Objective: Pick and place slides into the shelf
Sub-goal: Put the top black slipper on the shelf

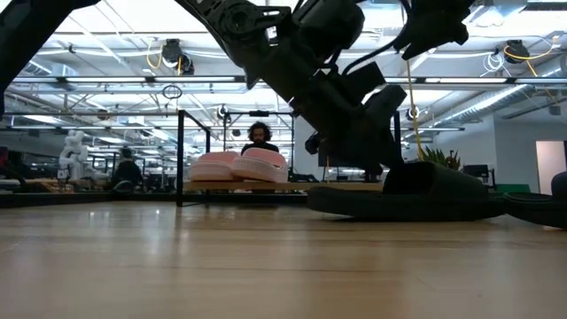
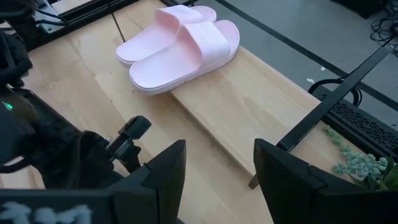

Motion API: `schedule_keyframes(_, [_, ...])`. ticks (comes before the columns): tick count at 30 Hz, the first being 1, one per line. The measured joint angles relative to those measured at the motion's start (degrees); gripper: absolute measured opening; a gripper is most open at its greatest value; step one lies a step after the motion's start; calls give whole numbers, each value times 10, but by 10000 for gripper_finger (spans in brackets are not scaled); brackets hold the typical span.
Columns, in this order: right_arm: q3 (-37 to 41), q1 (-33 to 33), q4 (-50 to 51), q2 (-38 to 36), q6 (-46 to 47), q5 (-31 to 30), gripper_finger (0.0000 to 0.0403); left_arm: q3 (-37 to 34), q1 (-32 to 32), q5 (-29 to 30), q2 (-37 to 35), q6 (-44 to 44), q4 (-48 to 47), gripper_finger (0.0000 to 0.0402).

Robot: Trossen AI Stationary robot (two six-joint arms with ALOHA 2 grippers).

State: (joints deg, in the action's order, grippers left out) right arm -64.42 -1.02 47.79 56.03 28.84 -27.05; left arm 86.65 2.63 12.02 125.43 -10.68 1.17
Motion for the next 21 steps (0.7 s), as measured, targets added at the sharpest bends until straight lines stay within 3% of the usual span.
schedule_keyframes(11, [0, 0, -5, 0, 4, 0, 180, 0, 2, -14, 21, 4, 37, 227])
schedule_keyframes(21, [0, 0, -13, 0, 4, 1, 180, 0, -8, 16, 21, 30, 38, 227])
